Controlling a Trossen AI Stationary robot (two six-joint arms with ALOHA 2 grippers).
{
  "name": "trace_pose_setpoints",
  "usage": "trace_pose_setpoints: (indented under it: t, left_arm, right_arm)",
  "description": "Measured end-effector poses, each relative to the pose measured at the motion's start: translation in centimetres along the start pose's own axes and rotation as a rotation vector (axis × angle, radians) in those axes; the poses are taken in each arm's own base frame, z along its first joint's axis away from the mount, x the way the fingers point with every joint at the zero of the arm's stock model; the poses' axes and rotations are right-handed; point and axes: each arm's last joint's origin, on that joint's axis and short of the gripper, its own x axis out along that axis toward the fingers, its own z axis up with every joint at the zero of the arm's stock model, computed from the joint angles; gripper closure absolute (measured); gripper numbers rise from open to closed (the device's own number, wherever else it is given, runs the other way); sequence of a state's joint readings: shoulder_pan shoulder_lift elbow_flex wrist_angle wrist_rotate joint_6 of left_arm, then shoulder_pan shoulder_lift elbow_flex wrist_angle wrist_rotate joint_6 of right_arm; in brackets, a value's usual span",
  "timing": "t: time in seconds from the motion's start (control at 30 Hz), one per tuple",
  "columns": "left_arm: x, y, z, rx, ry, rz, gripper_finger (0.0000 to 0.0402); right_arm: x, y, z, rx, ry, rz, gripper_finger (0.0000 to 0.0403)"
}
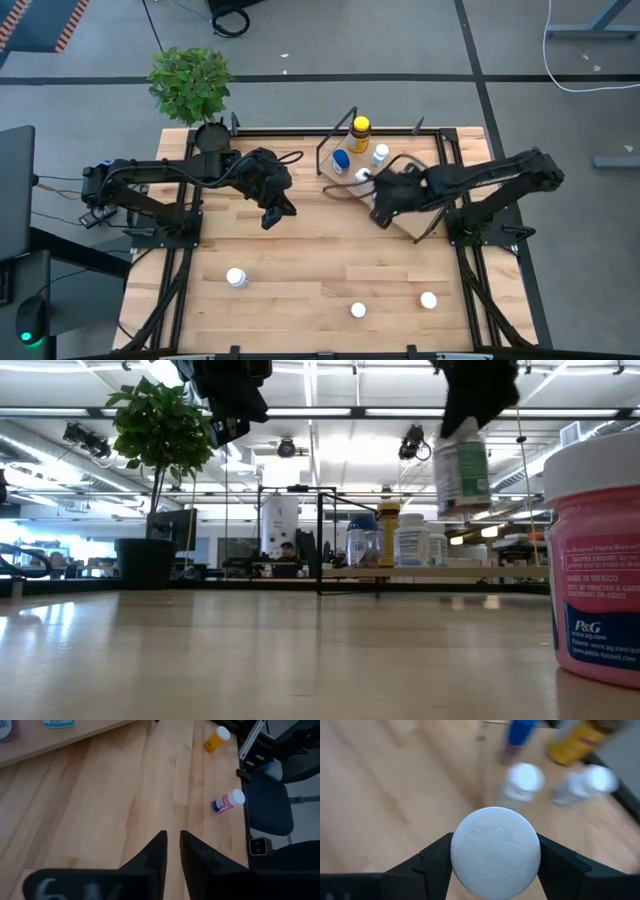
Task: Pick and place medicine bottles onto shelf by color
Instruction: Put the green medicine bottle on the shelf
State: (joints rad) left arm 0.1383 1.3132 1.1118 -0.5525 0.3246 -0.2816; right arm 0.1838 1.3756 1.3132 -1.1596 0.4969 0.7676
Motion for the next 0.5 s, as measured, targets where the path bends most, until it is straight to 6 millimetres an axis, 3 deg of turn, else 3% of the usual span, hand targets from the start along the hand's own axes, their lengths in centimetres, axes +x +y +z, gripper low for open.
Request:
trace_pose_setpoints:
  t: [0.2, 0.37, 0.5]
  left_arm:
    - [0.0, 0.0, 0.0, 0.003, -0.001, 0.000, 0.0349]
    - [0.0, 0.0, 0.0, -0.002, -0.002, 0.000, 0.0348]
    - [0.0, 0.0, 0.0, -0.021, -0.001, 0.000, 0.0343]
  right_arm:
    - [-0.8, -4.2, -0.8, 0.197, -0.028, -0.177, 0.0155]
    - [0.9, -7.3, -4.2, 0.474, -0.031, -0.228, 0.0155]
    - [1.8, -8.6, -6.1, 0.559, -0.057, -0.211, 0.0155]
